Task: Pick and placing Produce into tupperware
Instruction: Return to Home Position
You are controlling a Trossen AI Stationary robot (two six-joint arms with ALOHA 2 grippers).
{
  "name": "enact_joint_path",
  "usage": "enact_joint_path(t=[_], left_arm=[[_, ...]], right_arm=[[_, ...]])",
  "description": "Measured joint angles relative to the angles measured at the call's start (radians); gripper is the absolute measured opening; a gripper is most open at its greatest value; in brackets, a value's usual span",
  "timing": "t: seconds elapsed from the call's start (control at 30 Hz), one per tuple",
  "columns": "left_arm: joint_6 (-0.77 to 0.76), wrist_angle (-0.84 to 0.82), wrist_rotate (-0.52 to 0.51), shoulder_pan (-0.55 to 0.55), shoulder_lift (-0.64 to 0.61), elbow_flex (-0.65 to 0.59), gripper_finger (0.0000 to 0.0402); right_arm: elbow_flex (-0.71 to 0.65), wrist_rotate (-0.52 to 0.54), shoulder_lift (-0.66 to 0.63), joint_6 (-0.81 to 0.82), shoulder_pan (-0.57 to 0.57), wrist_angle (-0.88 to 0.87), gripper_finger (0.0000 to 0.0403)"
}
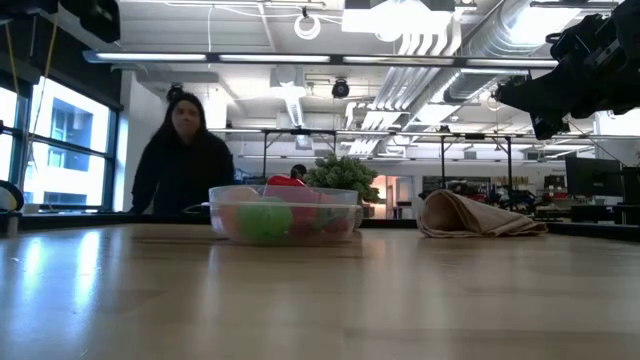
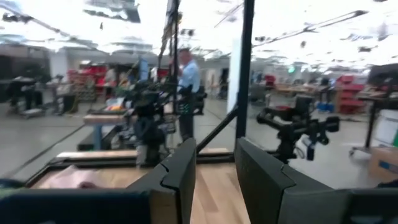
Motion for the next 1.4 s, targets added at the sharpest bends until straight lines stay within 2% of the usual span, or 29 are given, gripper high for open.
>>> enact_joint_path(t=[0.2,0.63,0.8,1.0,1.23,1.4], left_arm=[[-0.008,0.137,0.045,0.000,0.000,-0.120,0.0101],[-0.072,0.139,0.045,0.000,0.000,-0.254,0.0101],[-0.067,0.075,0.040,0.000,0.000,-0.259,0.0101],[-0.066,-0.034,-0.061,0.000,0.000,-0.259,0.0101],[-0.064,-0.041,-0.075,0.000,0.008,-0.256,0.0102],[0.108,-0.041,-0.091,0.000,0.008,-0.256,0.0102]], right_arm=[[0.000,0.000,0.000,0.000,0.000,0.000,0.0000],[0.000,-0.004,0.000,0.000,0.000,0.000,0.0000],[0.000,-0.004,0.000,0.000,0.000,0.000,0.0000],[0.000,-0.003,0.000,0.000,0.000,0.000,0.0000],[0.000,-0.003,0.000,0.000,0.000,0.000,0.0000],[0.000,-0.003,0.000,0.000,0.000,0.000,0.0000]])
